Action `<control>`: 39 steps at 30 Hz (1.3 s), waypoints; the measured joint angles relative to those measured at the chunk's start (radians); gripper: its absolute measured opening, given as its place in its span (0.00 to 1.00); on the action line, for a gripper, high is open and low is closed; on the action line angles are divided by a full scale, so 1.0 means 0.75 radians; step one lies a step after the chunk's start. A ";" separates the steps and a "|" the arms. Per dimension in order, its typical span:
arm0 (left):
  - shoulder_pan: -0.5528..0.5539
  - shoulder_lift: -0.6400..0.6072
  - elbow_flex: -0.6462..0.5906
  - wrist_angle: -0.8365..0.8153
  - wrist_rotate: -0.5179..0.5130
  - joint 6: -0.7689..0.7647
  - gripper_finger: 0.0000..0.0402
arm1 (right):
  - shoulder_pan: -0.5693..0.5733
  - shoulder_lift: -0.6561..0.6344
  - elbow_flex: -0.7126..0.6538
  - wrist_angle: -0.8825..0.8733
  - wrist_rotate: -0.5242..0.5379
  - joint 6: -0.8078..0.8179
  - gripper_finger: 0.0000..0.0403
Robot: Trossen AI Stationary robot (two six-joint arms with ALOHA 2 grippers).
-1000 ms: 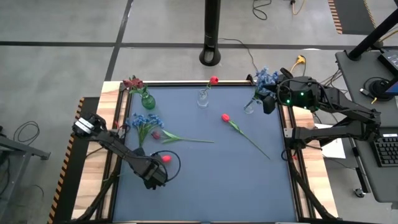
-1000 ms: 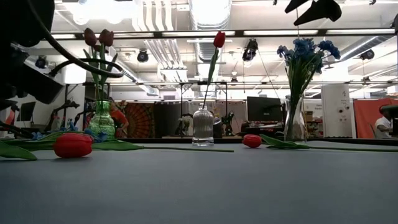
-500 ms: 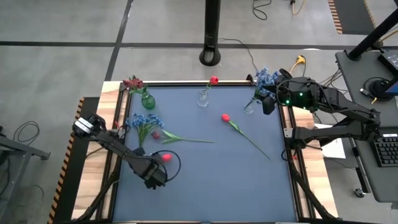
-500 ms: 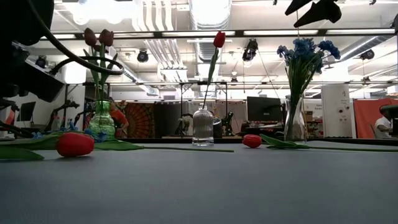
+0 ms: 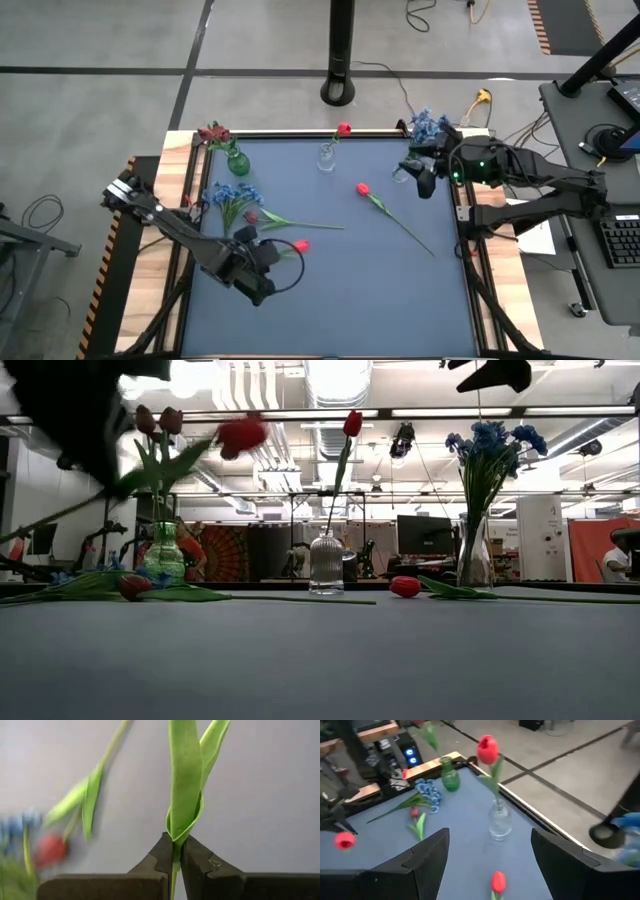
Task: Sort flowers into vase by color
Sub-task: Put the left red flower into the left transparent vase
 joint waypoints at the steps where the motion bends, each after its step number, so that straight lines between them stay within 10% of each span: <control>1: 0.000 -0.019 0.018 0.028 -0.028 0.048 0.01 | 0.016 0.000 -0.010 0.014 0.000 -0.001 0.68; 19: 0.035 -0.150 -0.028 0.906 -0.325 1.034 0.01 | 0.331 0.000 -0.242 0.480 0.057 -0.196 0.67; 39: 0.204 -0.149 -0.286 1.717 -0.323 1.447 0.01 | 0.564 0.404 -0.353 1.109 0.053 -0.484 0.67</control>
